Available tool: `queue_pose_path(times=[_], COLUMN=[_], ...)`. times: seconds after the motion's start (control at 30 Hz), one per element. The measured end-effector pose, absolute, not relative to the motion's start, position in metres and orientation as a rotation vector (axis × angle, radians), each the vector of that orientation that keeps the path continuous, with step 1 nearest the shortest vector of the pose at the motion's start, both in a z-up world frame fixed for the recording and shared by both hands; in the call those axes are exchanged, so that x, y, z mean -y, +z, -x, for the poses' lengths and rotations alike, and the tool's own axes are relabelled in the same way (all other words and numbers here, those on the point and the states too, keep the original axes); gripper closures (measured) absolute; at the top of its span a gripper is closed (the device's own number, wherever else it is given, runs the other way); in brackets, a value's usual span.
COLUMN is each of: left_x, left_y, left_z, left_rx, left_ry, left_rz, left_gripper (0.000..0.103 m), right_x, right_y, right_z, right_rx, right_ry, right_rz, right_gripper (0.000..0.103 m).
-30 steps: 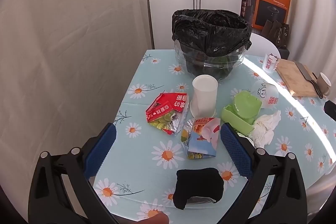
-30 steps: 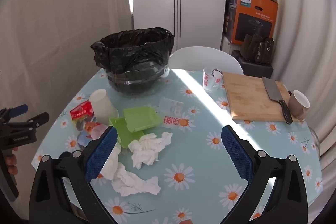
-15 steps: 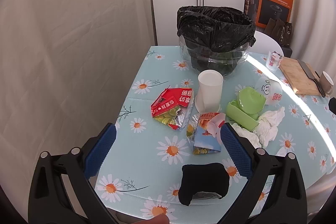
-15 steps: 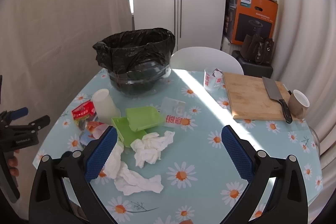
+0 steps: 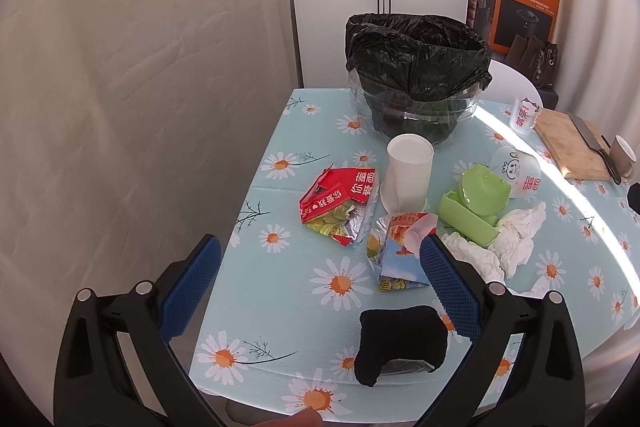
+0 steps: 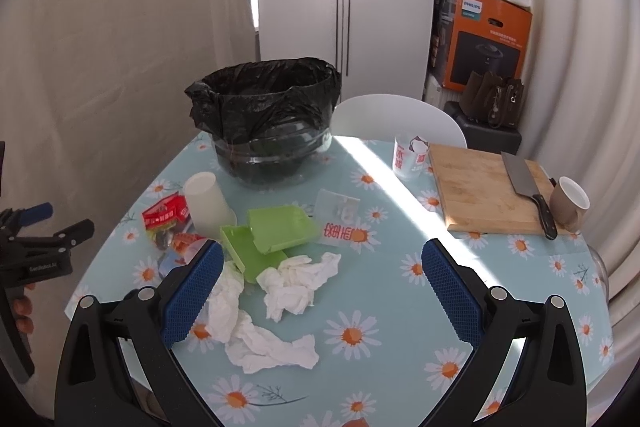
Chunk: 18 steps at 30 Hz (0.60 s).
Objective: Collect trash
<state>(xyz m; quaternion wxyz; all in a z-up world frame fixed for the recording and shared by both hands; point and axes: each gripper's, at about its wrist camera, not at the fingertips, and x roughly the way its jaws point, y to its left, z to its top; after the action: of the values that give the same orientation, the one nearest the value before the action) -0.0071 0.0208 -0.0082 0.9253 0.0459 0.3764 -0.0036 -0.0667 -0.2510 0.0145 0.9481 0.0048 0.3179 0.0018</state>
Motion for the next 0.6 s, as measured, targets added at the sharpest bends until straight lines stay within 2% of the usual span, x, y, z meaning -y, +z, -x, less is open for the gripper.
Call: queue_pose_path(times=[0.6], left_x=[-0.0310], left_y=[-0.0158], left_z=[0.0149], left_rx=[-0.807], left_ry=[-0.002], left_rz=[-0.069], left_gripper=[0.006], right_x=[0.2477], right_y=[0.0123], right_z=[0.0726], right_rx=[-0.662], right_ry=[0.001], right_rz=[0.011], right_gripper=[0.008])
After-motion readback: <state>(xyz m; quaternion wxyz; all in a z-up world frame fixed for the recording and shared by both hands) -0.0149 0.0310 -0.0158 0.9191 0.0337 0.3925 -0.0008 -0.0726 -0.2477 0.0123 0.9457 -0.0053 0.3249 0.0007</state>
